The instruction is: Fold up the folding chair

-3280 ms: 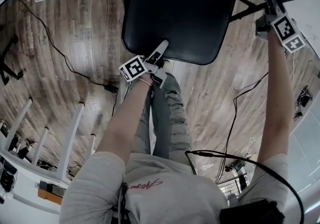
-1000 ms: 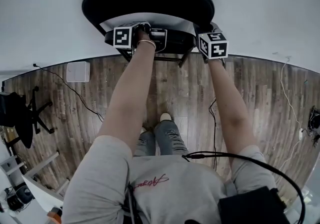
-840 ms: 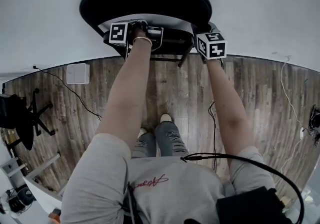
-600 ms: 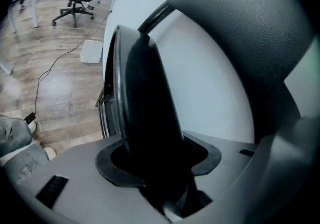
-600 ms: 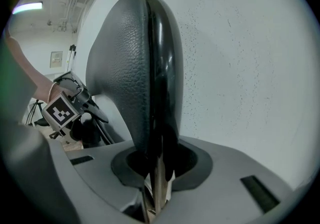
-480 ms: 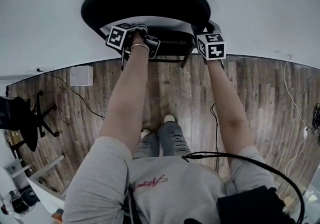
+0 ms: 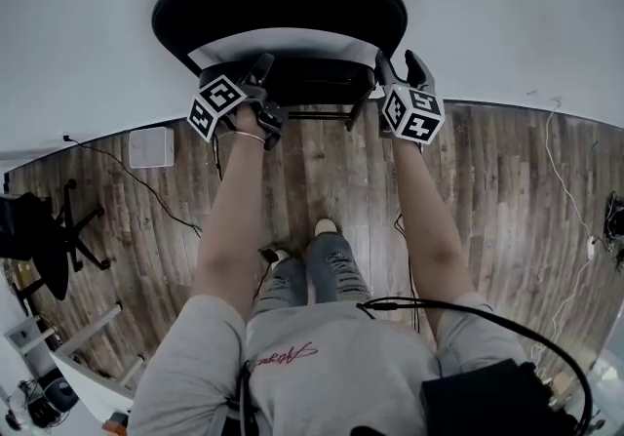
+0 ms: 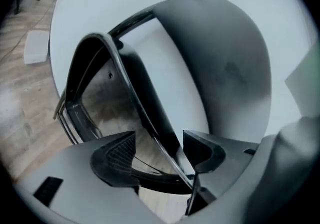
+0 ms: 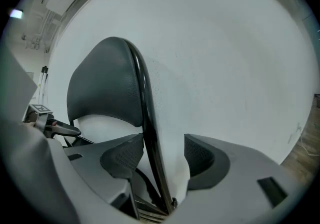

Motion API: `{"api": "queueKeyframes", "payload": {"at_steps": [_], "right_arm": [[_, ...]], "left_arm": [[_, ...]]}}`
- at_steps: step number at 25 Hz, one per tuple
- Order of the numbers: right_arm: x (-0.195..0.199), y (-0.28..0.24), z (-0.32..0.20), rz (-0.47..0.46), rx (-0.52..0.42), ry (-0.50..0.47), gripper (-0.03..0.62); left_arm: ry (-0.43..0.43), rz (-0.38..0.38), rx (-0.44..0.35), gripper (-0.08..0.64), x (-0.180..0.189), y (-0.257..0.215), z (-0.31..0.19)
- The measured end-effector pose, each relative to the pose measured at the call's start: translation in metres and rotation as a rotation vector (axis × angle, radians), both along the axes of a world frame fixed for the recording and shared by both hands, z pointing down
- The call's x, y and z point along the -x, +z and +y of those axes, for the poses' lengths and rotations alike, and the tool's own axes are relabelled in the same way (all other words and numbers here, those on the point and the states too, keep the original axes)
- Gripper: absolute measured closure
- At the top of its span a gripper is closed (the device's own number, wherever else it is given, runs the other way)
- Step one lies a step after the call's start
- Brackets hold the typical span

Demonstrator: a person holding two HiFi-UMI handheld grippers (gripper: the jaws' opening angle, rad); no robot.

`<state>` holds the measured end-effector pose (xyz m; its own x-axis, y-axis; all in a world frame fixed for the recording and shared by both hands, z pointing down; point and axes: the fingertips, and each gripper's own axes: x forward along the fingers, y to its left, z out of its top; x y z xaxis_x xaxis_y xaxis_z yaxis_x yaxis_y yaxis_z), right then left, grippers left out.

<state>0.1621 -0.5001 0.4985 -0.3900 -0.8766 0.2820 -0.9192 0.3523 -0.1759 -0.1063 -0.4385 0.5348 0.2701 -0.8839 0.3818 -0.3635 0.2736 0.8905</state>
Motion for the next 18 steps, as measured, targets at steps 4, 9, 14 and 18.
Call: {"api": "queueKeyframes", "payload": {"at_steps": [4,9,14,18], "right_arm": [[-0.029,-0.003,0.029,-0.037,-0.043,0.142,0.356],[-0.023,-0.036,0.090,-0.006,-0.164,0.102,0.357],[0.050,-0.107,0.170,-0.014,-0.257,-0.104,0.400],[0.099,-0.156,0.235,-0.032,-0.311,-0.234,0.534]], "left_arm": [[0.102,-0.203,-0.047,0.258,0.004,-0.012,0.023],[0.180,-0.455,-0.133,0.302,0.003,-0.039,0.074],[0.242,-0.557,-0.273,0.354,-0.022,-0.101,0.131],[0.328,-0.667,-0.409,0.425,-0.045,-0.153,0.180]]}}
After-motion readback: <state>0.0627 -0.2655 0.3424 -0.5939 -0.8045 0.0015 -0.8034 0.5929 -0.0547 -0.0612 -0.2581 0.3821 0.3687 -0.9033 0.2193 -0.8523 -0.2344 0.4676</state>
